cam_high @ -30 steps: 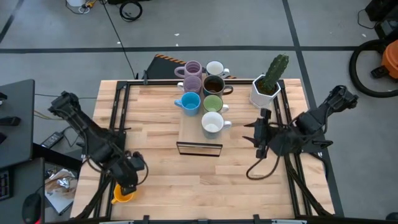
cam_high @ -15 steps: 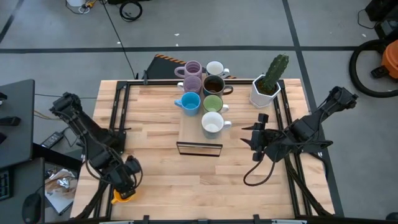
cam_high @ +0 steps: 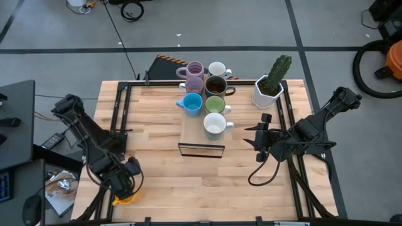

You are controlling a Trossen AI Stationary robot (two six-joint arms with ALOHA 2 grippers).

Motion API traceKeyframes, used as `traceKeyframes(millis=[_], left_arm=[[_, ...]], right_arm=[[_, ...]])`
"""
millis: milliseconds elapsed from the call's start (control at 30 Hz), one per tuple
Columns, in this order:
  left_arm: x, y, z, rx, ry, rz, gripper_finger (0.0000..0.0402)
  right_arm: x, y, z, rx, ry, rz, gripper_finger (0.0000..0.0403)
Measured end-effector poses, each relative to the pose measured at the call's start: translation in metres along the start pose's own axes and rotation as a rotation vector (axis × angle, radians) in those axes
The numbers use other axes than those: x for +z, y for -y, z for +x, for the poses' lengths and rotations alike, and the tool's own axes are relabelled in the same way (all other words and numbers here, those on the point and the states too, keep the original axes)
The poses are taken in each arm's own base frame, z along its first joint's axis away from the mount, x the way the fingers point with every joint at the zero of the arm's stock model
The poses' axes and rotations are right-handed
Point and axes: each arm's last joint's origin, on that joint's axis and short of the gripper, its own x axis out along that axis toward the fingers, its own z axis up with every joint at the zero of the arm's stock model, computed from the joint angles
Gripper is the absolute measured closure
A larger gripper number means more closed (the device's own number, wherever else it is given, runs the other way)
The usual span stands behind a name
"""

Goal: Place coffee mugs
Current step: Put the yellow mug on the shelf

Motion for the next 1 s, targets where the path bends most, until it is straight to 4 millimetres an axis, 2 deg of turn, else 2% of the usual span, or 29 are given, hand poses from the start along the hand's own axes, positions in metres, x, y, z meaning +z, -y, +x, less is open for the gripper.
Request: traceKeyframes(millis=[333, 667, 833, 1000], left_arm=[[-0.023, 0.009, 0.015, 0.093, -0.004, 0.292, 0.0226], [-0.028, 0.016, 0.03, 0.164, 0.043, 0.357, 0.0227], [-0.027, 0.021, 0.037, 0.166, 0.075, 0.387, 0.025], [-0.023, 0.022, 0.038, 0.175, 0.094, 0.429, 0.0291]], right_arm=[[0.0, 0.0, 0.0, 0.002, 0.0, 0.016, 0.0211], [0.001, 0.0, 0.0, 0.004, 0.005, 0.022, 0.0211], [0.001, 0.0, 0.0, 0.004, 0.005, 0.022, 0.0211], [0.002, -0.001, 0.0, 0.006, 0.014, 0.026, 0.0211]])
